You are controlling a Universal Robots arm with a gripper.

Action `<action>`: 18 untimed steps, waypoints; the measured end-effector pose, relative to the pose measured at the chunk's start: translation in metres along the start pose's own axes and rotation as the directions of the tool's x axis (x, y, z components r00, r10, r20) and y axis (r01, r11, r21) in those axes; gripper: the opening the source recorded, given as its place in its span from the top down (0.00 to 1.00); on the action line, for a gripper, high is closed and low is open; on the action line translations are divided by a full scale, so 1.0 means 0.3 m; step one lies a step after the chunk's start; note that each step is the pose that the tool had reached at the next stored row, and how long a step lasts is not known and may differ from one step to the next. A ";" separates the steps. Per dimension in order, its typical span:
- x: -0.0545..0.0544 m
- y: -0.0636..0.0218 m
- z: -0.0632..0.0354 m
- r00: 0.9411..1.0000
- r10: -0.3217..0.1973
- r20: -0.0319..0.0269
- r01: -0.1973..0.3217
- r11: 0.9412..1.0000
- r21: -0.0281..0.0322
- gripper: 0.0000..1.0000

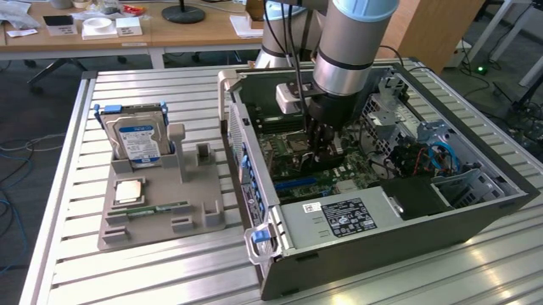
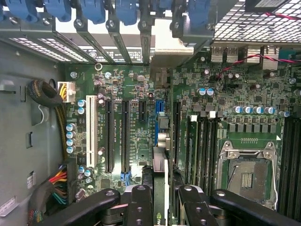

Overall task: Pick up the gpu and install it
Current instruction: 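Insert the gpu into the slot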

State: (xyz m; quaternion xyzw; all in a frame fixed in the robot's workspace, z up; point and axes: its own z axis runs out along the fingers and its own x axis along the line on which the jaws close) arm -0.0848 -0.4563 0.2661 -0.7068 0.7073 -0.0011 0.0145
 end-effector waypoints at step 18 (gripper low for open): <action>0.009 0.014 0.016 1.000 -0.001 0.000 0.001 1.000 0.000 0.74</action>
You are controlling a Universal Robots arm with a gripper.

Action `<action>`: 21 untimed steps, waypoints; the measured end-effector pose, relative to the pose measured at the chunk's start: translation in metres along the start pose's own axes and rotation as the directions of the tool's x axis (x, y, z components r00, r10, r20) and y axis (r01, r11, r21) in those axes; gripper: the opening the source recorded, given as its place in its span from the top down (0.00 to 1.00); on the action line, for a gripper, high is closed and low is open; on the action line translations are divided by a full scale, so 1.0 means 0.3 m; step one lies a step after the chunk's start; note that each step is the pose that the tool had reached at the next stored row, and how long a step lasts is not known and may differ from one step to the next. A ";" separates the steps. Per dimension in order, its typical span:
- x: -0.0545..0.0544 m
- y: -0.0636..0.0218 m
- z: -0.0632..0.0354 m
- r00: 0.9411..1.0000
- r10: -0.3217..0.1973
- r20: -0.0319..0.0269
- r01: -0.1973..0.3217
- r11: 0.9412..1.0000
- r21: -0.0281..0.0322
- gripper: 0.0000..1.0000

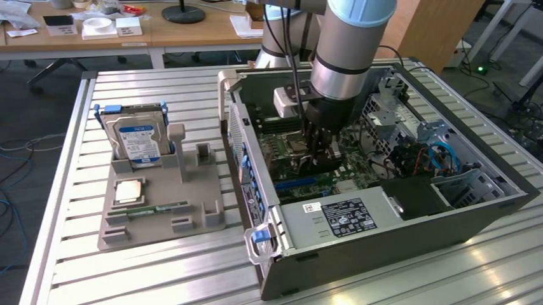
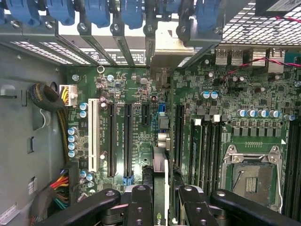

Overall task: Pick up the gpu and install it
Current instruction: 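Insert the gpu into the slot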

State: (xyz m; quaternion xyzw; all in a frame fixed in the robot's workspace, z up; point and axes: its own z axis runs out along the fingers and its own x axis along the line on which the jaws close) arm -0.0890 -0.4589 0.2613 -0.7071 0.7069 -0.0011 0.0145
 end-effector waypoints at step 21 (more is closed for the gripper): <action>0.000 0.012 0.019 1.000 -0.001 0.000 0.001 1.000 0.000 0.74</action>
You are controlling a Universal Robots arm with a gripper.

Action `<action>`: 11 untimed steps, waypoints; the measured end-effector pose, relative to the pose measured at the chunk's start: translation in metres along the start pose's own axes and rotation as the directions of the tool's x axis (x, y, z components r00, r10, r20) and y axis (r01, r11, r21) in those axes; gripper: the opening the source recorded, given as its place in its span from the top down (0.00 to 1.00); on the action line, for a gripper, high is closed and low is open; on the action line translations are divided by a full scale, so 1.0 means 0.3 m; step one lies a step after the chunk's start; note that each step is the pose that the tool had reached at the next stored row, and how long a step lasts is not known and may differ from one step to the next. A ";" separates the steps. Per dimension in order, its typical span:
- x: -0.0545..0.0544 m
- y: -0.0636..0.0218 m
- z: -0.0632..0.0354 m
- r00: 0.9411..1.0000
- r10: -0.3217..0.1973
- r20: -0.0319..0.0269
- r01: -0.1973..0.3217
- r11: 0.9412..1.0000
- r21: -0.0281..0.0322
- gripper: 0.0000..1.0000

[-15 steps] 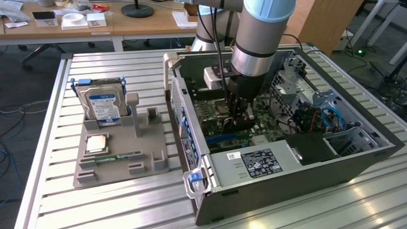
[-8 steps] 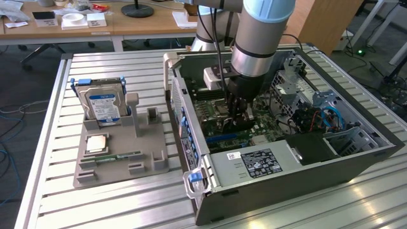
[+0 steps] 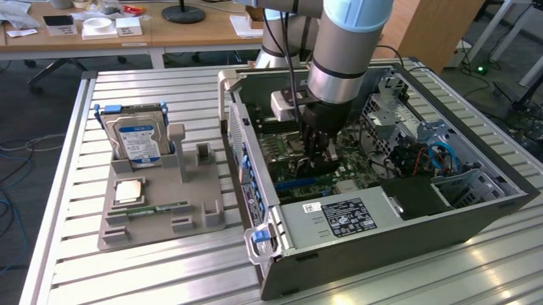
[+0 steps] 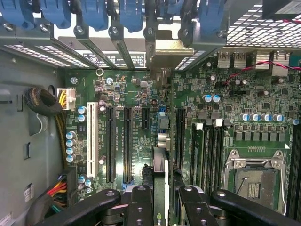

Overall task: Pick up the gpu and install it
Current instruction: 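Insert the gpu into the slot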

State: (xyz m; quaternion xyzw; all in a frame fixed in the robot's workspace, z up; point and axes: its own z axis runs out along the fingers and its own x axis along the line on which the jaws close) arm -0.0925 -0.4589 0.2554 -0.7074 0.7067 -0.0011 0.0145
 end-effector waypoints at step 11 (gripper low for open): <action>0.000 0.007 0.002 1.000 0.000 0.000 0.000 1.000 0.000 0.74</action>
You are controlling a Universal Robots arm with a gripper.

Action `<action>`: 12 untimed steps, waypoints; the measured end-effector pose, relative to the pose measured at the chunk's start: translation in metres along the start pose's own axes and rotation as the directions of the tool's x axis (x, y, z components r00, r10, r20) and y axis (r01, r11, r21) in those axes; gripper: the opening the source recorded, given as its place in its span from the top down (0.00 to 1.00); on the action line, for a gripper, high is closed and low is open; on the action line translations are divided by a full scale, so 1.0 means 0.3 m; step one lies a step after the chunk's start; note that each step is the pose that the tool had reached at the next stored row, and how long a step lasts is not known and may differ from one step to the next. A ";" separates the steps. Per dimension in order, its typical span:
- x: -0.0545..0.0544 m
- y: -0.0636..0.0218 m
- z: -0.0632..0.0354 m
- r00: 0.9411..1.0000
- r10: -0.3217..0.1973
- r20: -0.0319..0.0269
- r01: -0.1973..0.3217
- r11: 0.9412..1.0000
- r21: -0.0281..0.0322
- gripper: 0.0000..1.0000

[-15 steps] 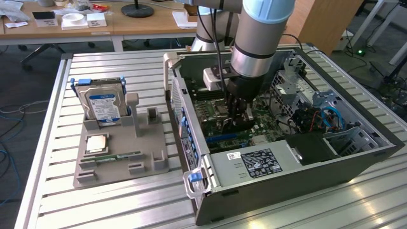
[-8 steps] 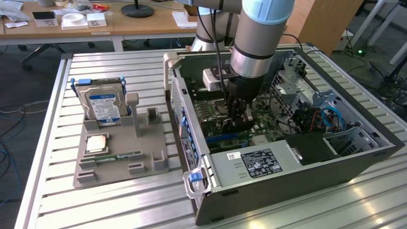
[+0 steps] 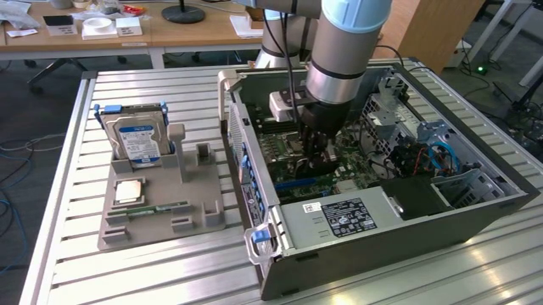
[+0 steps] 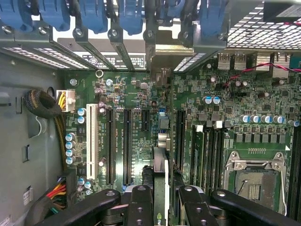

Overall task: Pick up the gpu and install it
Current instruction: 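Insert the gpu into the slot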

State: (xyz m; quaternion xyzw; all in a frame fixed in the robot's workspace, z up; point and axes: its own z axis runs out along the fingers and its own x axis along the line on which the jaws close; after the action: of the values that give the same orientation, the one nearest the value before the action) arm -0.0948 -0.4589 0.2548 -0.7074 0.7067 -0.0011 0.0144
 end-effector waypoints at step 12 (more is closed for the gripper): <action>0.000 0.011 0.009 1.000 0.000 0.000 0.000 1.000 0.000 0.74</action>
State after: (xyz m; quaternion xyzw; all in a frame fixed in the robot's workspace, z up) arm -0.0980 -0.4589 0.2521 -0.7074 0.7067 -0.0012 0.0144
